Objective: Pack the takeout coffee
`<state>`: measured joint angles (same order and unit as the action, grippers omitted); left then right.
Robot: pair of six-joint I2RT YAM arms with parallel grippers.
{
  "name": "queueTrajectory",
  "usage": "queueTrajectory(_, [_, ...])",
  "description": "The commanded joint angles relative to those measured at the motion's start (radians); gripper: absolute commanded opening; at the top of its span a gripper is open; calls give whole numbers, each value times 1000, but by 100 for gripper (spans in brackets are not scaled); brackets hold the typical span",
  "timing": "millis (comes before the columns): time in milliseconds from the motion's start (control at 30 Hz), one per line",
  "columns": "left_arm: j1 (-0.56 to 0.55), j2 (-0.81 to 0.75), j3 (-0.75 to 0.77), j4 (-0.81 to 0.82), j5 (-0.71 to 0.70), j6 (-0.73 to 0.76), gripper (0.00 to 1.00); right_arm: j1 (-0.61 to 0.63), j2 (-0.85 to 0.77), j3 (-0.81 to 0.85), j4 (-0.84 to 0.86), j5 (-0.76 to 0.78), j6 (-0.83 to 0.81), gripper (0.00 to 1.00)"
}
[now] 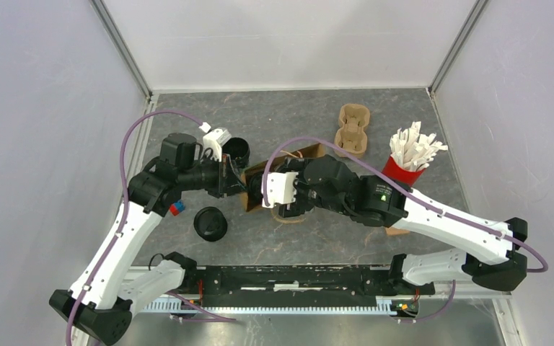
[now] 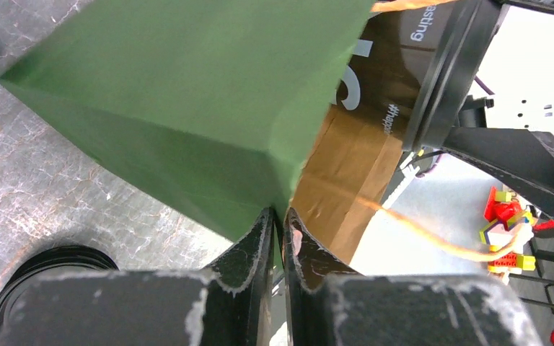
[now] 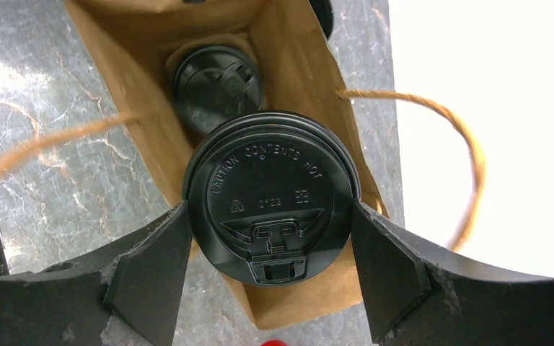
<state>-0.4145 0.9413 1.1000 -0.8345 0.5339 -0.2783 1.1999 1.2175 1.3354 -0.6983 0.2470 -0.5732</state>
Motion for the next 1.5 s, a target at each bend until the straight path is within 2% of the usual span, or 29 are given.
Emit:
queueTrajectory(0, [-3,-23,0,50,38,52,15,10,10,86,3,11,-28,78])
queueTrajectory(167, [-4,-19,6,28,40,76,15,13,62,172,-93,13,2,78])
queueTrajectory(367, [-4,-41,-8,28,54,114,16,15,2,38,-17,46,-104,80])
queueTrajectory(567, [-3,-34,12,29,27,63,17,16,14,-10,-60,43,-128,80])
queueTrajectory(767, [-3,-6,20,54,5,12,29,78,42,36,-103,62,-73,80])
queueTrajectory(1033, [-4,41,48,43,-46,5,33,115,92,39,-44,77,-7,80])
queueTrajectory(1267, [-4,6,55,-40,-121,-27,47,122,134,38,7,32,32,79])
queueTrajectory(1467, [-3,-74,22,-58,-120,-99,57,125,163,50,61,32,42,79])
